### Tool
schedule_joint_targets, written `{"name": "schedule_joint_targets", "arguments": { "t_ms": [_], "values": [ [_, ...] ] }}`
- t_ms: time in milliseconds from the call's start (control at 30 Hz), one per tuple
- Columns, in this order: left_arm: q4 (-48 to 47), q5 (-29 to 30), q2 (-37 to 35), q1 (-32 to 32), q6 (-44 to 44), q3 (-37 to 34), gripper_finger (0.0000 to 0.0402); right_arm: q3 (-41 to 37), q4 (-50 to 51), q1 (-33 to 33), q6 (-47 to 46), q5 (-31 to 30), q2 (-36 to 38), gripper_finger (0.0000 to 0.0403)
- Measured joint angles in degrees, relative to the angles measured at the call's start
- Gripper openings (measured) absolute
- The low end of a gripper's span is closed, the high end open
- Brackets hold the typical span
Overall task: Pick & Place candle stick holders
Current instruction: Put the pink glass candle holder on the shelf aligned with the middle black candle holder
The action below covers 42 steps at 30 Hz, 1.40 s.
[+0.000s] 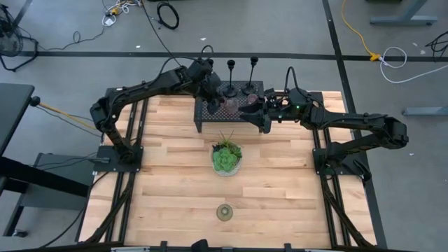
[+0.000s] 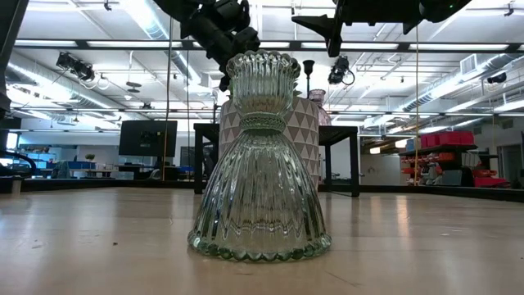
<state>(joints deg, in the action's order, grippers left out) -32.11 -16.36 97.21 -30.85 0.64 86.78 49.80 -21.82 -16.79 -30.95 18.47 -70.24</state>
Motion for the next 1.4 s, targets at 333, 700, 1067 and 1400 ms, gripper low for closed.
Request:
{"name": "schedule_joint_targets", "arguments": {
  "t_ms": [333, 700, 1067, 1400],
  "values": [
    [0.84, 0.02, 0.0, 0.0, -0.05, 0.0, 0.006, 0.0, 0.01, 0.01, -0.01, -0.01, 0.0, 0.0236],
    [0.91, 0.04, -0.02, 0.35, -0.06, 0.0, 0.0064, 0.0, 0.0, -0.01, 0.01, -0.01, 0.0, 0.0236],
    [3.29, 1.48, -0.02, 0.63, -0.02, 0.0, 0.0064, 0.0, 0.02, 0.01, 0.0, -0.01, 0.0, 0.0236],
    [3.39, 3.75, -0.04, 1.63, 0.01, 0.0, 0.0065, 0.0, 0.01, -0.01, -0.01, 0.0, 0.0, 0.0236]
  ]
}}
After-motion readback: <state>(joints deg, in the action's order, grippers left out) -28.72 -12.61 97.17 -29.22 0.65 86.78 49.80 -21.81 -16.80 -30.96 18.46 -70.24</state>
